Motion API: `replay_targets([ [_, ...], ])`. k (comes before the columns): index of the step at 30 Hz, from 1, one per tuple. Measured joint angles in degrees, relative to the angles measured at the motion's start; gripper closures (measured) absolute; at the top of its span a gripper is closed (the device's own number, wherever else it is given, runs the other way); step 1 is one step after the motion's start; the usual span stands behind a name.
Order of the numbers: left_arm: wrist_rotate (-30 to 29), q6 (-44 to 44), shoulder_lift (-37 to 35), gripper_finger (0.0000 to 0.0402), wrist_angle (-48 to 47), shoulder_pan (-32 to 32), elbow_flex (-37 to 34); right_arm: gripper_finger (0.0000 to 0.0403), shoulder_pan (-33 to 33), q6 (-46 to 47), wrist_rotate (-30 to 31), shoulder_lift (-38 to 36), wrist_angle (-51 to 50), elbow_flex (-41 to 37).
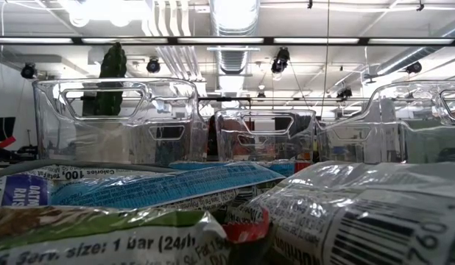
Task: Pick and place Granola Bars by type
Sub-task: Put the red granola bar into the left transparent bin
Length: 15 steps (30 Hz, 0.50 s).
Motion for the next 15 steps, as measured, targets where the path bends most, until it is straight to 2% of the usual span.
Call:
replay_targets([
  [15,-1.0,0.0,0.0,0.0402,-0.5,0.0,0.0,0.0394,0.0,-1.1,-0.1,16.4,-0.2,0.2],
])
